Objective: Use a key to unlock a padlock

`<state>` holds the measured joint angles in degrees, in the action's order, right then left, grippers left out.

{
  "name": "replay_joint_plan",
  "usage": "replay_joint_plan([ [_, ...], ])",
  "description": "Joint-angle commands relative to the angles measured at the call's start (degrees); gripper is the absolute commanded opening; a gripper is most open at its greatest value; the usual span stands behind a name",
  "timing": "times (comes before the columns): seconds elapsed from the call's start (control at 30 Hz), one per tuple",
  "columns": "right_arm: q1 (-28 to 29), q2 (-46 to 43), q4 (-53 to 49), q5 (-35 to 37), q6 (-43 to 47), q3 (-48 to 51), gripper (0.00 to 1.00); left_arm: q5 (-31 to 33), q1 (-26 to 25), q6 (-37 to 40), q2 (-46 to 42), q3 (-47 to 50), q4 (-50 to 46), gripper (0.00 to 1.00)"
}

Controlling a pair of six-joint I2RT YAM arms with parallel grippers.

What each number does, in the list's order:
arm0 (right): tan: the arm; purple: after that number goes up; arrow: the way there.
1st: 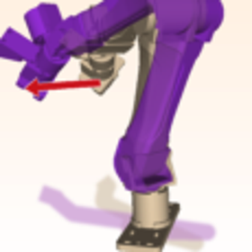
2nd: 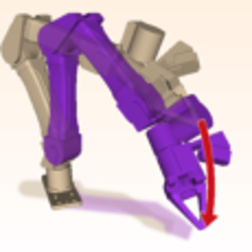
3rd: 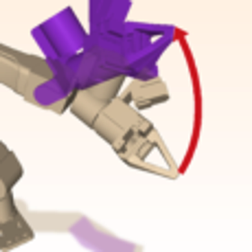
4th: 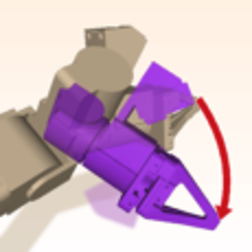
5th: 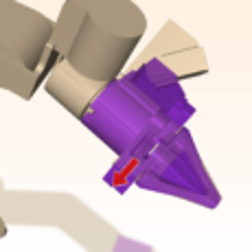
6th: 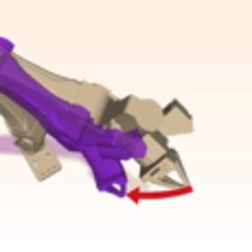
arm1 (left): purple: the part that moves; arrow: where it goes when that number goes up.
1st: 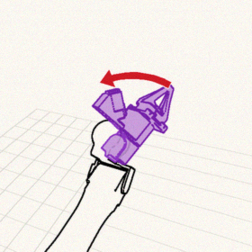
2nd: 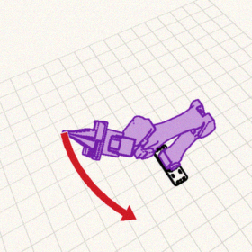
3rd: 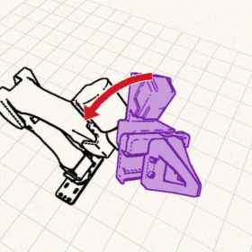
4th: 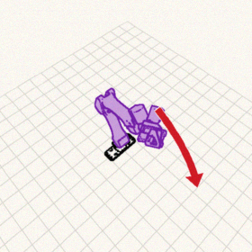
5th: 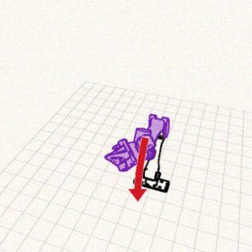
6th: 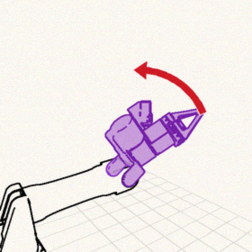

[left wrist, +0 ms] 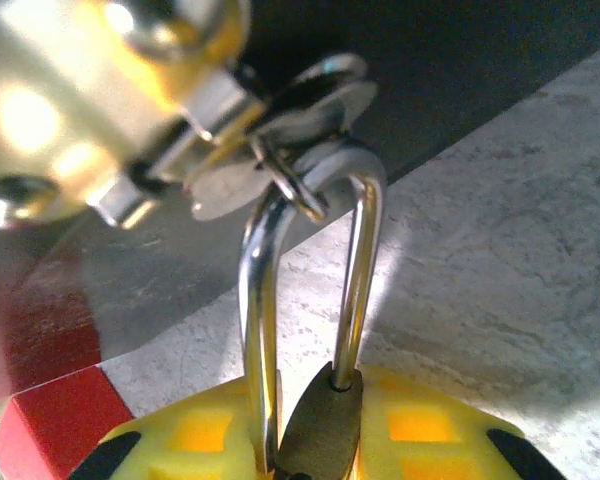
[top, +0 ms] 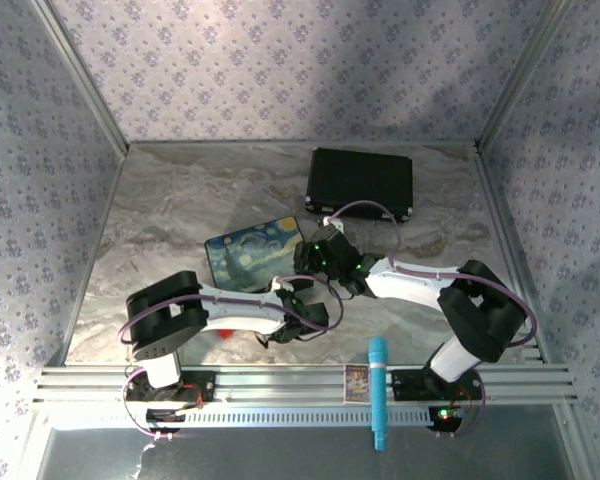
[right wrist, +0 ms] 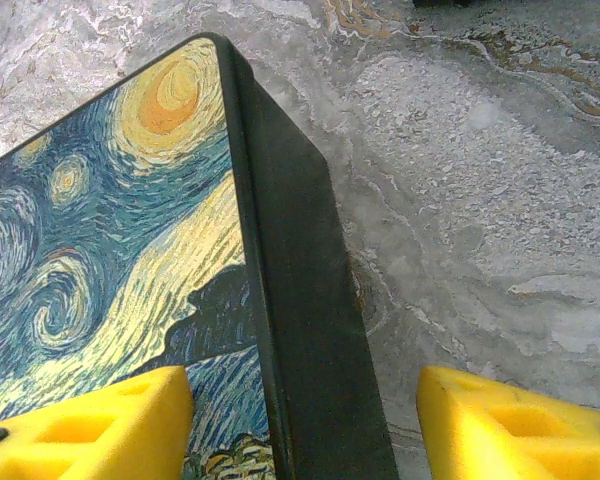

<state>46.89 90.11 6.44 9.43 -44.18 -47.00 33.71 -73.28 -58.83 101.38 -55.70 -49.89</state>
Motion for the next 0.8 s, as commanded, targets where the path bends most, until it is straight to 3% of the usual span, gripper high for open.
replay_joint_plan([
  [0.0,0.40,2.53,-10.41,-2.65,0.46,3.04,0.62,-0.64,-0.80,0.03,1.16,-1.41,0.50,0.24],
  [0.33,0.50,3.50,-9.32,-3.18,-0.10,3.05,0.62,-0.67,-1.96,-0.75,-1.28,-2.47,-1.00,0.24],
  [0.47,0.65,3.50,-9.25,-3.28,-0.12,3.14,0.62,-0.47,-0.12,0.34,-2.28,-1.90,-2.90,0.23],
  [0.6,0.61,3.23,-8.93,-2.96,-0.12,3.67,0.62,-2.03,1.46,4.56,-7.85,1.92,1.55,0.26],
  [0.67,0.50,3.32,-8.59,-2.92,-0.24,4.00,0.62,-2.09,1.47,5.21,-9.23,2.53,2.75,0.20],
  [0.77,0.51,3.68,-7.85,-3.23,-0.46,4.07,0.62,-1.43,1.65,4.90,-7.60,1.45,1.59,0.05],
])
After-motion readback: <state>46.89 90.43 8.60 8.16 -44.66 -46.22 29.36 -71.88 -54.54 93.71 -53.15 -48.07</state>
